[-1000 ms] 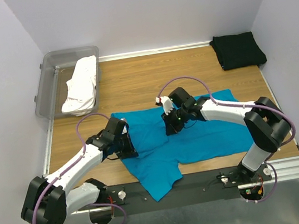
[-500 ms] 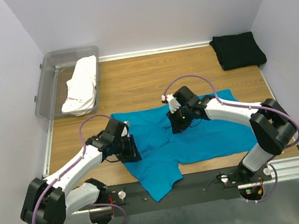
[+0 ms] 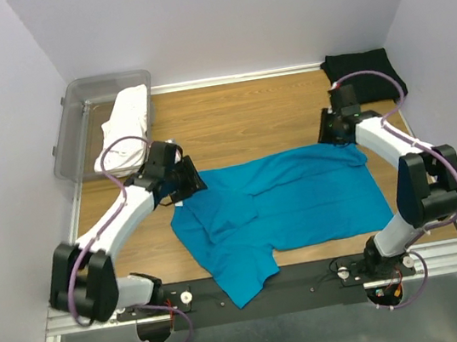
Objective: Fold and stack the t-shirts
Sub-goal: Fold the tshirt
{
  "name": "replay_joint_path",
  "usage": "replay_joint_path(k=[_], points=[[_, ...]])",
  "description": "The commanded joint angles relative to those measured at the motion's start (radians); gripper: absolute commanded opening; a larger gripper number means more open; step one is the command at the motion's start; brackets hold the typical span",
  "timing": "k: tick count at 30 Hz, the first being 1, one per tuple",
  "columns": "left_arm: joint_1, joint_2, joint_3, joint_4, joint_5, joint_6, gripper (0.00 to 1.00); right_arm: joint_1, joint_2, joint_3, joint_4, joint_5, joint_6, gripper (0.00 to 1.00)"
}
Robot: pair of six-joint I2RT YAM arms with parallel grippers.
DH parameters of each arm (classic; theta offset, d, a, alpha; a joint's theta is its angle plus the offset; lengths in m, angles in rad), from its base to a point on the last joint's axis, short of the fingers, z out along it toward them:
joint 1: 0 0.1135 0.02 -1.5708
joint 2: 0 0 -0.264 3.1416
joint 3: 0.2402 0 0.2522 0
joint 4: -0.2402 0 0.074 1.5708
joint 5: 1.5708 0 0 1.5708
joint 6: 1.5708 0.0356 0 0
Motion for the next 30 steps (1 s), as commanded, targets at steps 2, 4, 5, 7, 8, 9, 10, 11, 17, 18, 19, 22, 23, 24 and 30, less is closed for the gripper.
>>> replay_joint_path(k=[2,4,5,7,8,9,10,11,17,18,19,22,23,24,30], points=[[0.060,0.221,0.103,0.145,-0.128,0.066,0.61,-0.139,0.055,0.057,0.016,0.127,0.107,0.41],[0.072,0.327,0.160,0.155,-0.156,0.101,0.60,-0.187,0.079,0.061,0.023,0.114,0.121,0.41],[0.082,0.360,0.177,0.156,-0.156,0.111,0.60,-0.223,0.087,0.061,0.030,0.096,0.123,0.41],[0.092,0.435,0.202,0.159,-0.199,0.129,0.58,-0.250,0.099,0.061,0.042,0.088,0.129,0.41],[0.097,0.455,0.223,0.163,-0.201,0.137,0.58,-0.273,0.115,0.061,0.048,0.069,0.138,0.41],[0.102,0.487,0.231,0.169,-0.205,0.141,0.57,-0.277,0.122,0.059,0.053,0.064,0.141,0.41],[0.108,0.504,0.240,0.175,-0.207,0.143,0.56,-0.285,0.132,0.058,0.057,0.064,0.147,0.41],[0.109,0.518,0.257,0.179,-0.208,0.146,0.56,-0.296,0.147,0.056,0.063,0.056,0.155,0.40],[0.118,0.590,0.289,0.177,-0.228,0.161,0.55,-0.343,0.202,0.025,0.128,0.009,0.181,0.32],[0.121,0.593,0.285,0.180,-0.231,0.161,0.55,-0.351,0.210,0.022,0.137,0.001,0.181,0.30],[0.126,0.595,0.278,0.182,-0.236,0.160,0.55,-0.354,0.225,0.019,0.157,-0.004,0.181,0.27],[0.143,0.596,0.248,0.189,-0.239,0.155,0.55,-0.363,0.253,0.008,0.178,0.005,0.184,0.21],[0.149,0.598,0.242,0.192,-0.239,0.149,0.55,-0.369,0.274,0.007,0.181,0.013,0.192,0.15],[0.157,0.601,0.229,0.194,-0.234,0.148,0.55,-0.385,0.284,0.004,0.188,0.018,0.196,0.12],[0.163,0.628,0.254,0.192,-0.225,0.157,0.55,-0.472,0.339,0.016,0.194,0.055,0.239,0.03]])
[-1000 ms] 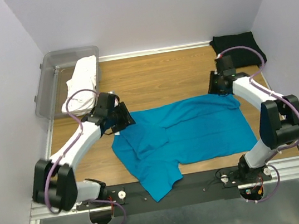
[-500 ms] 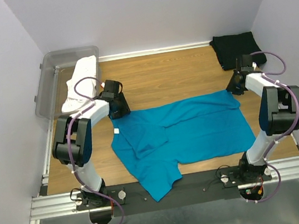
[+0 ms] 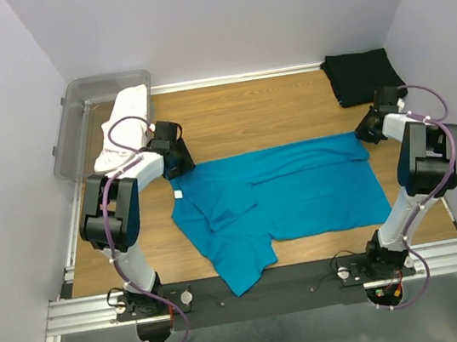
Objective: Fold and stack the t-shirts
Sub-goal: Fold the tshirt
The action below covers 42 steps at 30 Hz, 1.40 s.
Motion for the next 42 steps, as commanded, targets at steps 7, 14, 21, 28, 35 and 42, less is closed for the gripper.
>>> replay_joint_path(k=[7,14,21,28,35,42], points=[[0.011,0.122,0.090,-0.029,-0.001,0.034,0.55,-0.100,0.136,0.082,-0.027,0.036,-0.015,0.02],[0.005,0.095,0.211,-0.040,0.014,0.058,0.68,-0.071,0.037,0.092,-0.031,-0.034,-0.078,0.13],[-0.012,-0.078,0.150,-0.058,0.050,0.026,0.75,-0.041,-0.158,-0.007,-0.048,-0.026,-0.014,0.36],[-0.064,-0.218,-0.034,-0.025,0.045,-0.008,0.67,-0.040,-0.259,-0.126,-0.044,-0.078,0.036,0.34],[-0.068,-0.152,-0.039,0.000,0.048,0.001,0.52,-0.041,-0.244,-0.140,-0.016,-0.075,0.025,0.25],[-0.079,-0.068,-0.025,0.026,0.040,0.011,0.51,-0.046,-0.181,-0.146,0.018,-0.101,-0.007,0.25]])
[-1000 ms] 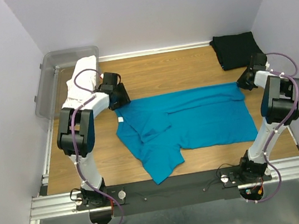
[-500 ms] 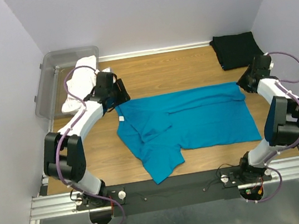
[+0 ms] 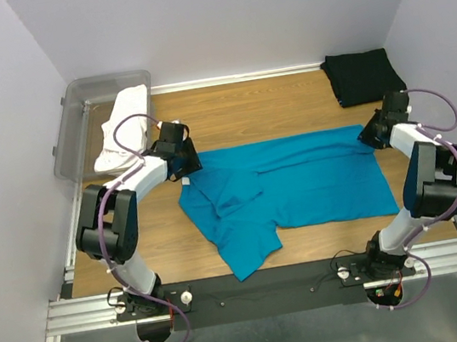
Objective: Fold and stack the t-shirts
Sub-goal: Fold the tshirt
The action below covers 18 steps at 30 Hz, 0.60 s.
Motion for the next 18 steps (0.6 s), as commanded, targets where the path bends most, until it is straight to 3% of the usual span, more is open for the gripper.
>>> replay_joint_path(k=[1,9,15,18], points=[[-0.005,0.065,0.010,0.037,-0.001,0.010,0.51,-0.016,0.044,-0.030,0.042,-0.018,-0.017,0.25],[0.003,0.141,-0.013,-0.013,-0.068,0.011,0.45,-0.105,0.113,-0.066,0.088,-0.020,-0.053,0.25],[0.021,0.086,-0.105,0.007,-0.064,0.016,0.45,-0.122,0.095,-0.063,0.086,0.008,-0.089,0.27],[0.020,0.047,-0.105,0.010,-0.052,0.024,0.48,-0.120,0.064,-0.060,0.085,-0.057,-0.120,0.32]])
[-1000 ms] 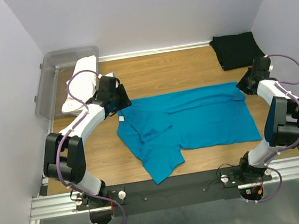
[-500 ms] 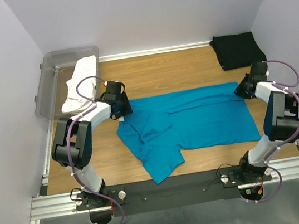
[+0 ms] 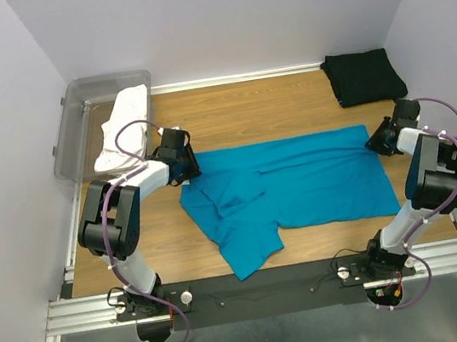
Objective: Fold and stack the t-shirts
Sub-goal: Fold the tshirt
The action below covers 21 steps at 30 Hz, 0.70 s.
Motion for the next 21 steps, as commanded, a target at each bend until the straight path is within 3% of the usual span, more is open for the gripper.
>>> replay_joint_path(k=[1,5,9,15,21], points=[[0.007,-0.031,-0.036,-0.087,-0.026,0.032,0.52,-0.012,-0.030,-0.013,-0.001,-0.038,-0.055,0.34],[-0.020,-0.081,0.021,-0.124,-0.020,0.049,0.65,0.035,-0.088,-0.008,-0.026,-0.071,-0.046,0.39],[-0.045,-0.159,0.041,-0.151,-0.006,0.033,0.74,0.112,-0.168,-0.013,-0.067,-0.111,-0.024,0.50],[-0.097,-0.334,-0.057,-0.207,-0.006,-0.004,0.75,0.305,-0.297,-0.043,-0.118,-0.227,0.013,0.52],[-0.169,-0.444,-0.215,-0.230,0.102,-0.107,0.66,0.611,-0.324,-0.097,-0.100,-0.267,0.138,0.51]])
